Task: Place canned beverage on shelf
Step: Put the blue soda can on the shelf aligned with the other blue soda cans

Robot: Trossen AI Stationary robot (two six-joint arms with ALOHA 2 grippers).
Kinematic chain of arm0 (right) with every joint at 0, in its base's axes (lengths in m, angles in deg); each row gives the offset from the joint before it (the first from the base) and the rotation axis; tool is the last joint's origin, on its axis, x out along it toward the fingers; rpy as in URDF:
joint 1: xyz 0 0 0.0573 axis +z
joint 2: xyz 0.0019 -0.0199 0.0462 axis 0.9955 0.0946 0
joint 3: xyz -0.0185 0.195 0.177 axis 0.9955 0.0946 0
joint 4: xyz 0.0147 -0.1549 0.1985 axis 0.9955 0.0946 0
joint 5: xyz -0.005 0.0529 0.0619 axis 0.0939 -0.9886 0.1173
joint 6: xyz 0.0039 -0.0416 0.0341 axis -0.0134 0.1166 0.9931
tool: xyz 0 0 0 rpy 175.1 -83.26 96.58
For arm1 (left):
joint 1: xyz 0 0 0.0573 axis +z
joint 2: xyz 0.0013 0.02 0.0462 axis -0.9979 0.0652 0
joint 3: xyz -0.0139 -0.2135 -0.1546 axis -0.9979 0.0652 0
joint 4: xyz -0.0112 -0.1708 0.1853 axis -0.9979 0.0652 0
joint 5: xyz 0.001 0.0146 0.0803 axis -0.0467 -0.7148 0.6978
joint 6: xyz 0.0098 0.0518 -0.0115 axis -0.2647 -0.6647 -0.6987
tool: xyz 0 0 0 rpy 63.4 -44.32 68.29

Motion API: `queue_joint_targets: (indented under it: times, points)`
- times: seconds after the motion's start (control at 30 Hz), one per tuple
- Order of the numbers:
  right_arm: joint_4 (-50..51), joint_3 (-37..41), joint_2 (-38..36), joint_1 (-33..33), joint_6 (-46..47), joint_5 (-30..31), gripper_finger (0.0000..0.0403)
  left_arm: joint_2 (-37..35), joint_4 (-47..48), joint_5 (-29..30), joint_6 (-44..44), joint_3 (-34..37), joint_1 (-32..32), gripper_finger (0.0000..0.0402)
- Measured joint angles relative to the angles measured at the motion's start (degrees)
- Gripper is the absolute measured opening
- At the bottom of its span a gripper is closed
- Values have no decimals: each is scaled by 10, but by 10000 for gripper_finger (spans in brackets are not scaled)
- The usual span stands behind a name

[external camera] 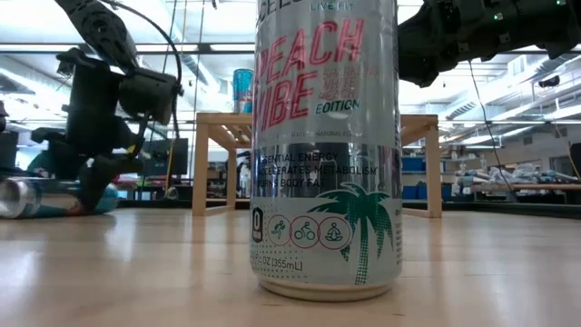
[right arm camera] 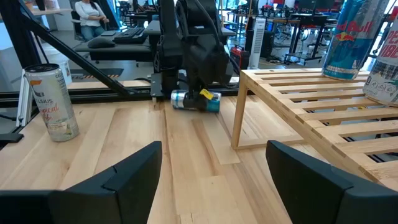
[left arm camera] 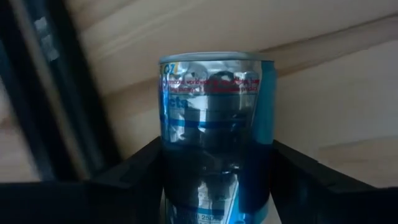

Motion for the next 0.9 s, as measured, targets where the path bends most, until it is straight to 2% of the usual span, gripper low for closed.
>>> queue_joint_targets:
  times: [0.23, 0.47, 0.9]
  points:
    - [0, 0, 0, 0, 0, 0, 297, -57, -1, 14, -9, 0, -8, 233]
    - [0, 0, 0, 0, 0, 0, 297, -136, 3, 12, -54, 0, -8, 232]
    - [0, 0, 0, 0, 0, 0, 297, -295, -123, 13, -205, 0, -8, 231]
